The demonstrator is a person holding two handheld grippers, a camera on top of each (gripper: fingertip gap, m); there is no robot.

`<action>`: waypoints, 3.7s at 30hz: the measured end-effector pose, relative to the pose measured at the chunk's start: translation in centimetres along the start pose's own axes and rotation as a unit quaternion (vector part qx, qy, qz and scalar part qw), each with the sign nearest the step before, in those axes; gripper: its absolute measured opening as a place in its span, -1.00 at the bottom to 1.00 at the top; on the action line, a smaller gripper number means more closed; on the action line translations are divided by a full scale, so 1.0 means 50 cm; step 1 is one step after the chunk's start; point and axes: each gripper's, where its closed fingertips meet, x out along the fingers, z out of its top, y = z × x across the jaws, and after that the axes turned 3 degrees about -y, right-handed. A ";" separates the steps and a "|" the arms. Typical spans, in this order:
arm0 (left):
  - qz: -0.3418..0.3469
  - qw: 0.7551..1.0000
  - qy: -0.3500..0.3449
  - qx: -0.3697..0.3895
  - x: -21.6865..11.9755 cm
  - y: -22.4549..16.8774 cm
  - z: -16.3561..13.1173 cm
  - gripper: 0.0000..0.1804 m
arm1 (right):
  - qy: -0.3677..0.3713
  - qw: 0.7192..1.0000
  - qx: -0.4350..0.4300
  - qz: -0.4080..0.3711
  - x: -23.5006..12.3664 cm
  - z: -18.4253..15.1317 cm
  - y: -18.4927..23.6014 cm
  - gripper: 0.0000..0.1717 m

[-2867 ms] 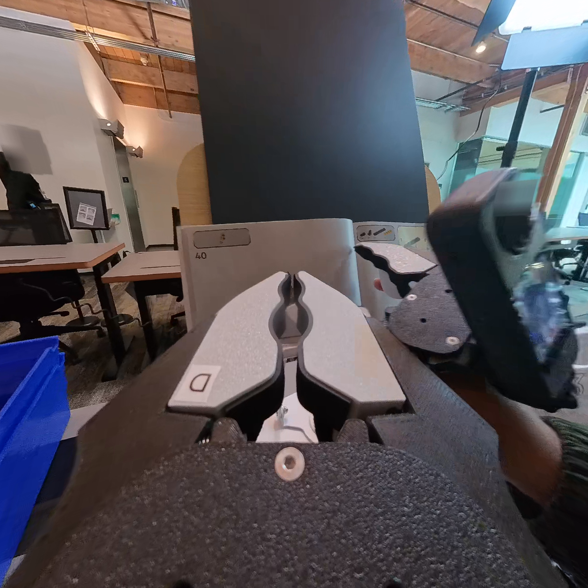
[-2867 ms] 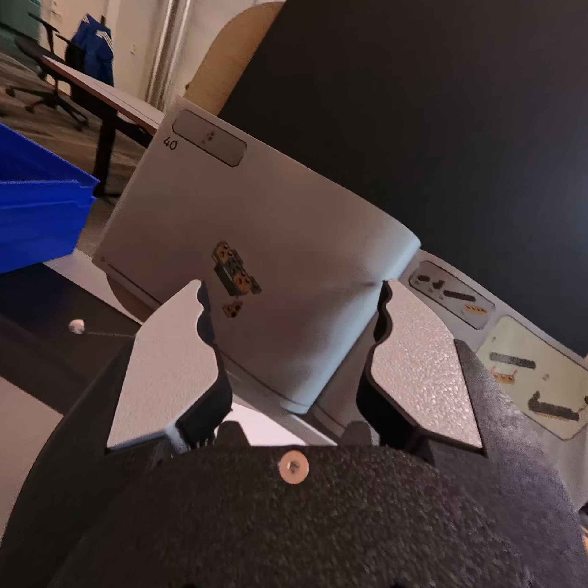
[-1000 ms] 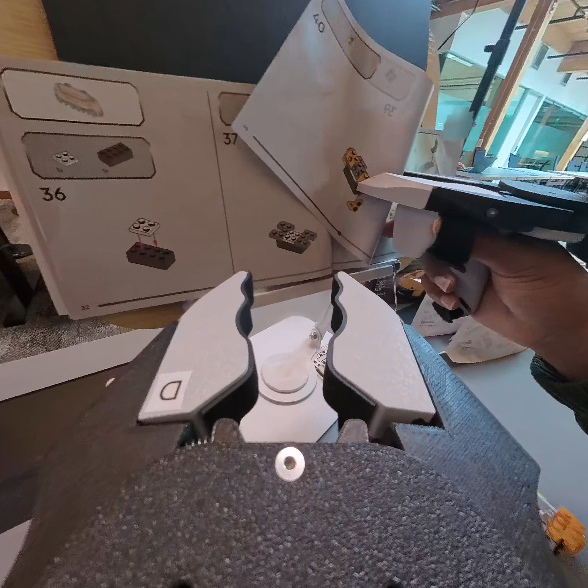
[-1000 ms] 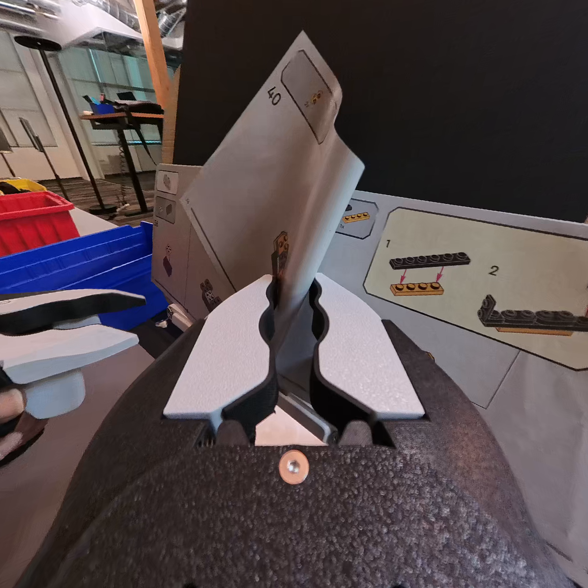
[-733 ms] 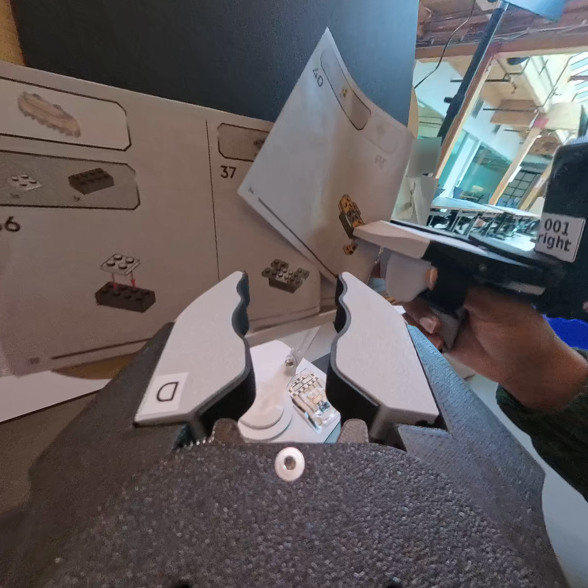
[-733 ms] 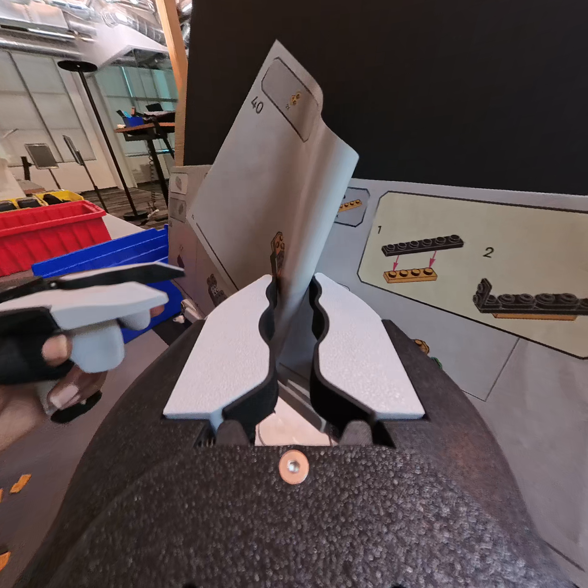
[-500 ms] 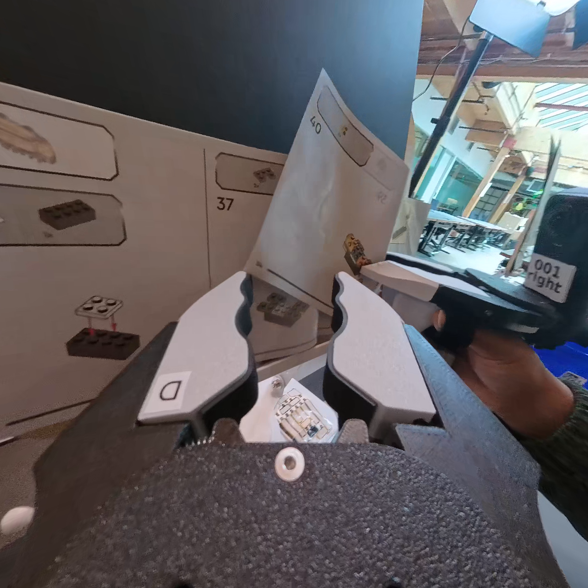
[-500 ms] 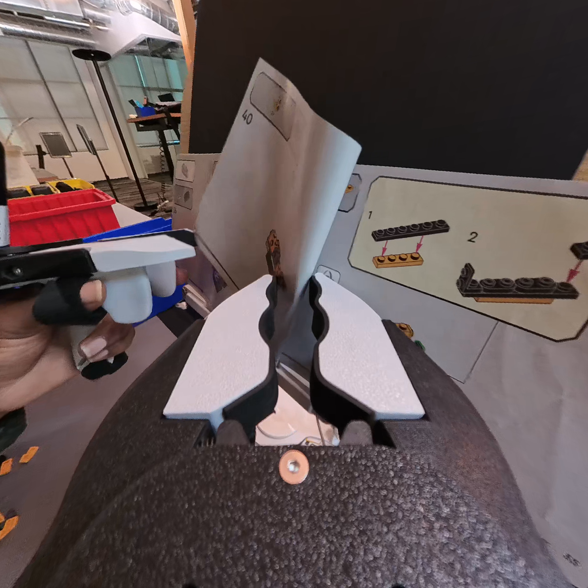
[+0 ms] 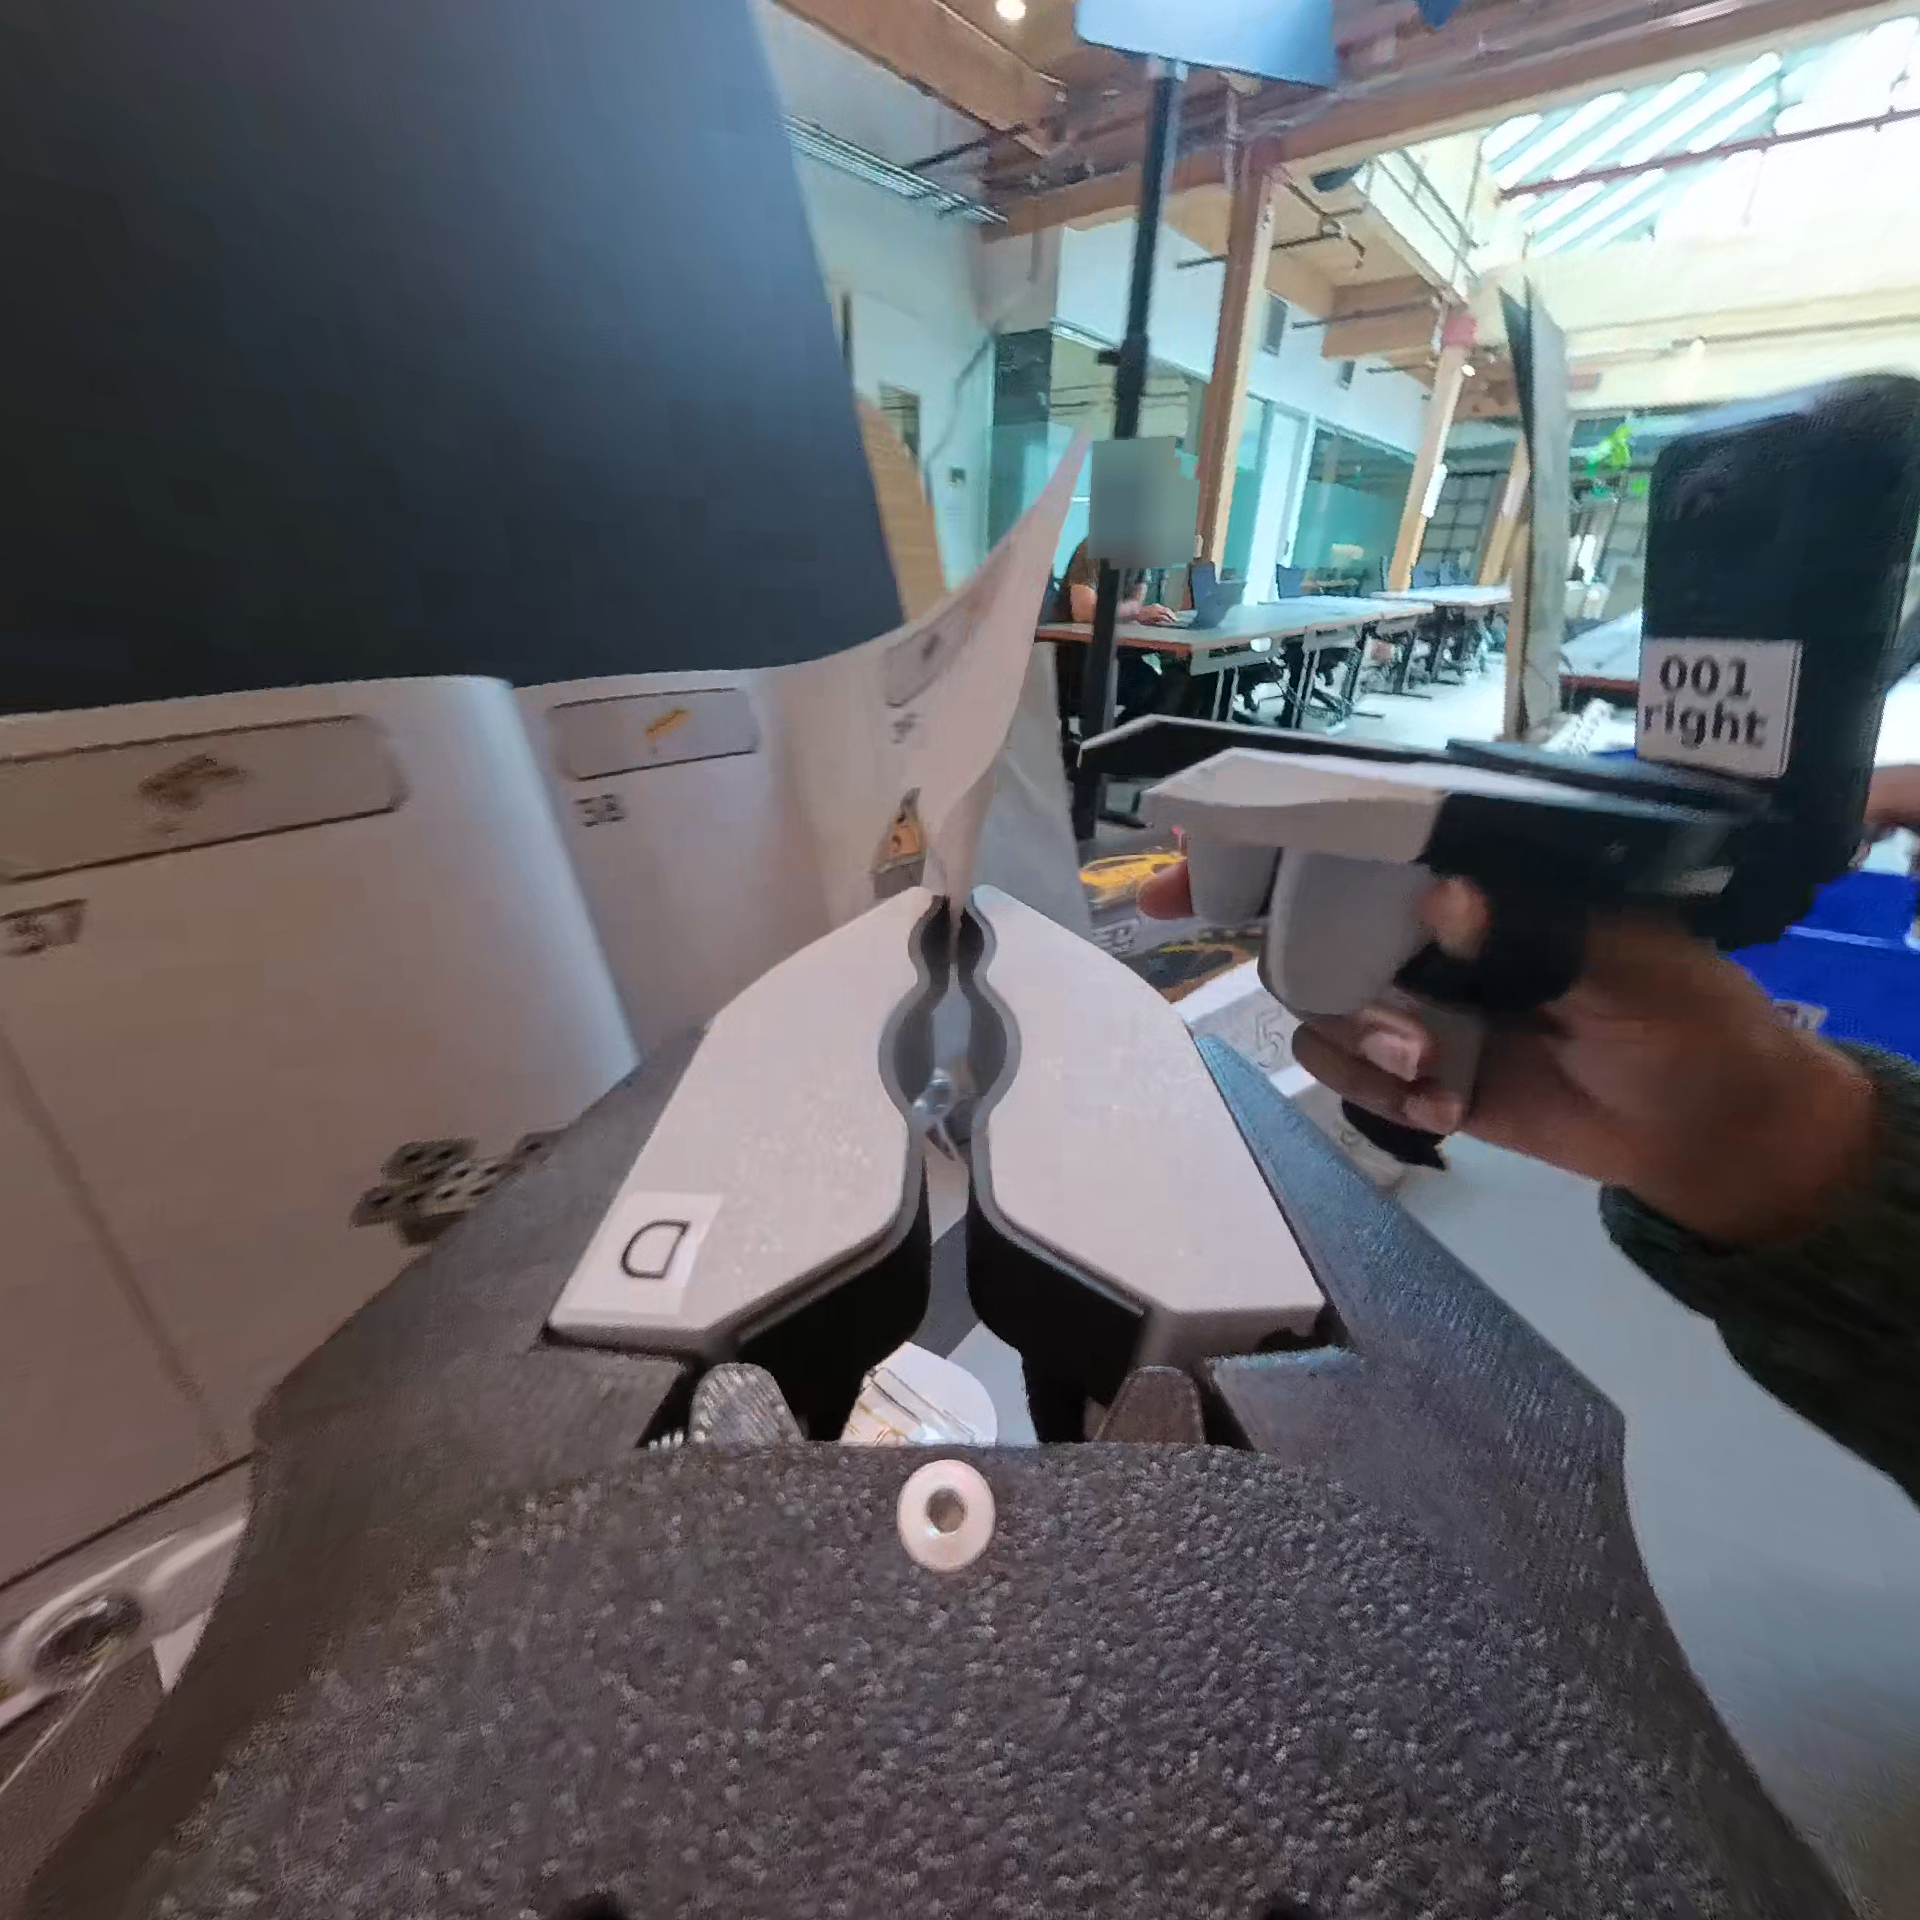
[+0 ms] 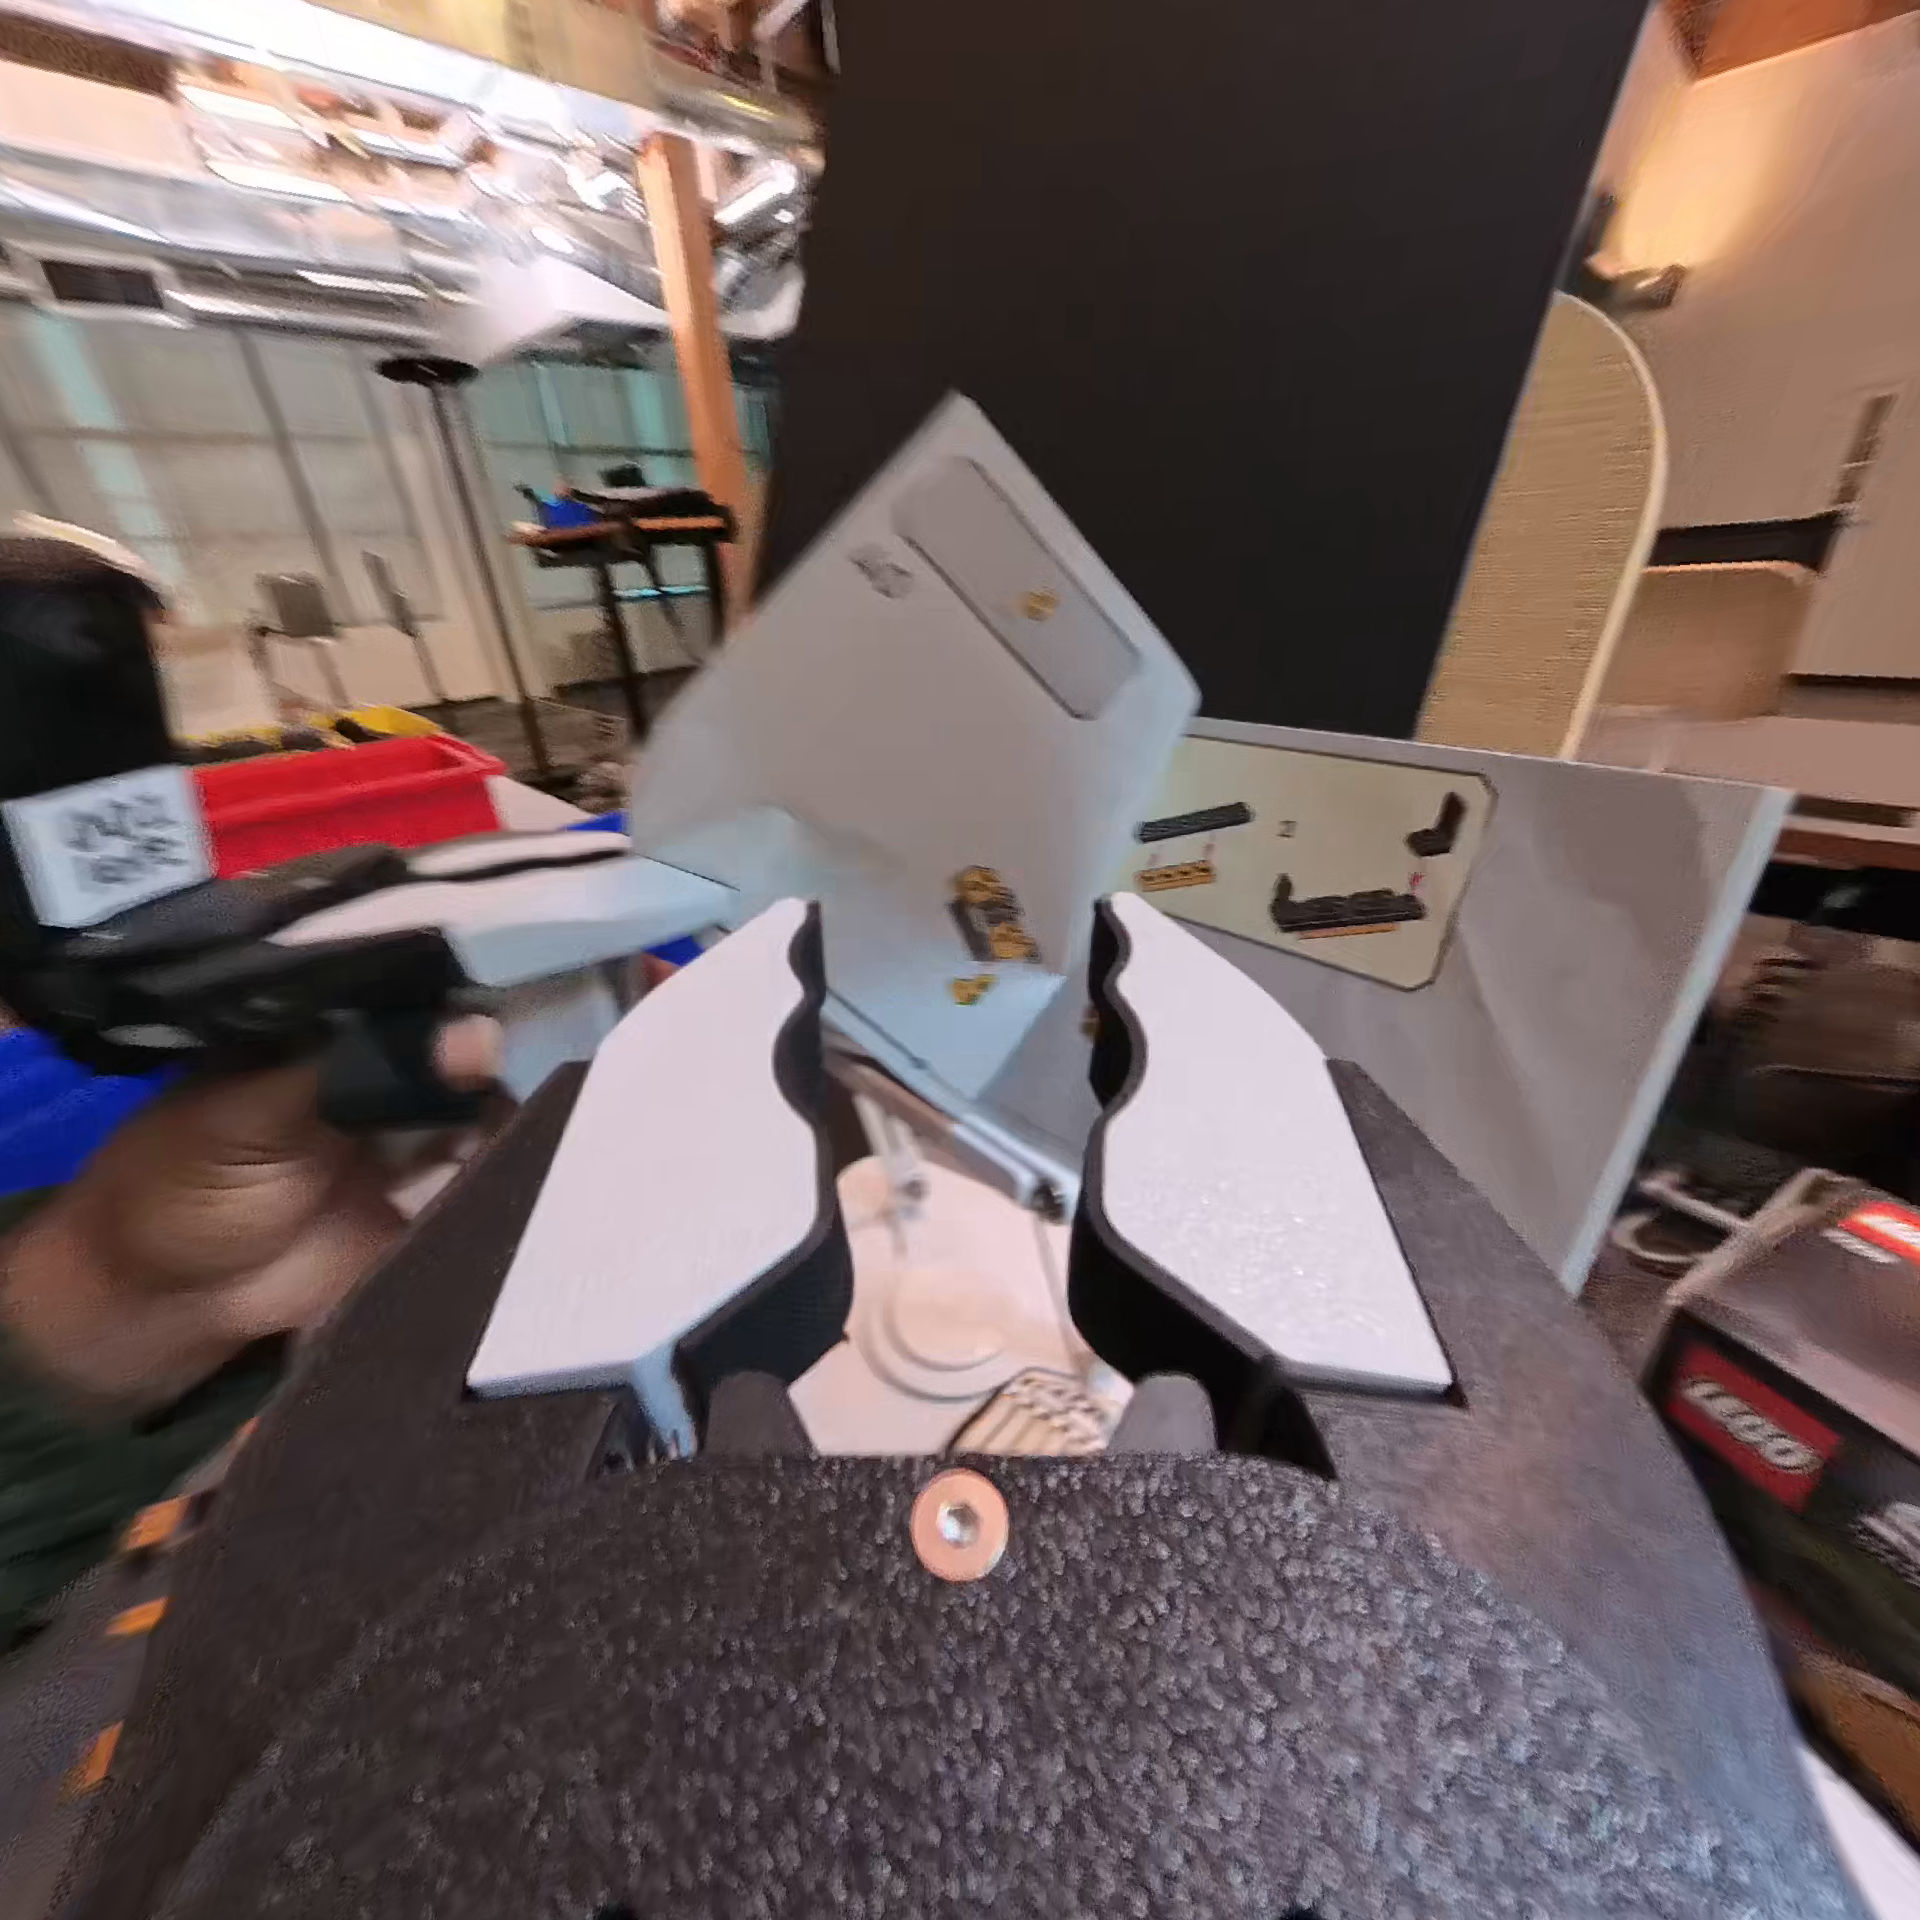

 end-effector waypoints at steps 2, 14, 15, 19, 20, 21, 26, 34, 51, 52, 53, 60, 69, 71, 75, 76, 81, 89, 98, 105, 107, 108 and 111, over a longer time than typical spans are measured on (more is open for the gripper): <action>-0.010 1.000 0.010 0.026 0.012 -0.031 -0.009 -0.99 | 0.000 0.998 0.038 0.040 -0.026 0.013 0.033 -0.30; -0.084 0.982 0.108 0.127 0.049 -0.153 -0.116 -0.75 | 0.086 0.991 0.065 -0.082 -0.054 -0.036 -0.087 -0.91; -0.075 0.983 0.109 0.124 0.045 -0.145 -0.115 -0.75 | 0.091 0.991 0.054 -0.088 -0.052 -0.040 -0.103 -0.97; -0.029 0.988 0.118 0.095 0.027 -0.092 -0.114 -0.78 | 0.113 0.986 -0.014 -0.119 -0.038 -0.056 -0.156 -1.00; -0.014 0.989 0.123 0.087 0.024 -0.074 -0.116 -0.78 | 0.119 0.984 -0.030 -0.128 -0.035 -0.060 -0.166 -0.99; -0.001 0.989 0.126 0.079 0.021 -0.058 -0.118 -0.78 | 0.125 0.981 -0.045 -0.142 -0.034 -0.064 -0.178 -0.98; 0.045 0.989 0.128 0.057 0.001 -0.001 -0.115 -0.79 | 0.131 0.960 -0.119 -0.215 -0.044 -0.070 -0.233 -0.90; 0.102 0.988 0.101 0.064 -0.056 0.029 -0.094 -0.92 | 0.063 0.955 -0.122 -0.262 -0.104 -0.037 -0.231 -0.80; 0.176 0.979 0.077 0.069 -0.210 0.032 -0.051 -1.00 | 0.069 0.976 -0.137 -0.155 -0.184 -0.051 0.024 -0.75; 0.179 0.978 0.075 0.071 -0.217 0.032 -0.047 -1.00 | 0.070 0.976 -0.132 -0.156 -0.185 -0.056 0.033 -0.75; 0.184 0.977 0.073 0.074 -0.224 0.032 -0.044 -1.00 | 0.068 0.978 -0.124 -0.155 -0.186 -0.059 0.043 -0.76; 0.216 0.970 0.076 0.080 -0.254 0.048 -0.057 -1.00 | 0.055 0.983 -0.086 -0.152 -0.171 -0.095 0.091 -0.83; 0.231 0.962 0.100 0.102 -0.259 0.064 -0.106 -1.00 | 0.070 0.981 -0.104 -0.149 -0.179 -0.142 0.102 -0.85; 0.232 0.961 0.103 0.107 -0.257 0.065 -0.111 -1.00 | 0.074 0.980 -0.107 -0.150 -0.174 -0.150 0.103 -0.81; 0.230 0.962 0.103 0.108 -0.254 0.068 -0.116 -1.00 | 0.081 0.976 -0.144 -0.144 -0.120 -0.154 0.125 -0.42; 0.229 0.962 0.103 0.106 -0.253 0.069 -0.117 -0.99 | 0.080 0.973 -0.162 -0.144 -0.095 -0.149 0.130 -0.32; 0.226 0.964 0.095 0.100 -0.260 0.068 -0.110 -0.98 | 0.093 0.957 -0.222 -0.165 0.086 -0.123 0.120 0.04; 0.226 0.968 0.080 0.072 -0.275 0.092 -0.106 -0.97 | 0.149 0.886 -0.366 -0.245 0.279 -0.131 0.062 0.15; 0.219 0.968 0.096 0.074 -0.270 0.092 -0.133 -0.97 | 0.118 0.891 -0.364 -0.244 0.261 -0.111 0.052 -0.26; 0.208 0.969 0.109 0.072 -0.261 0.081 -0.156 -0.97 | 0.106 0.907 -0.346 -0.217 0.239 -0.094 0.054 -0.54; 0.205 0.969 0.112 0.074 -0.259 0.078 -0.161 -0.96 | 0.106 0.912 -0.338 -0.209 0.232 -0.091 0.055 -0.61; 0.204 0.969 0.114 0.077 -0.258 0.077 -0.162 -0.96 | 0.106 0.913 -0.336 -0.207 0.228 -0.089 0.055 -0.64; 0.201 0.970 0.116 0.077 -0.255 0.073 -0.166 -0.96 | 0.106 0.914 -0.335 -0.205 0.221 -0.085 0.053 -0.70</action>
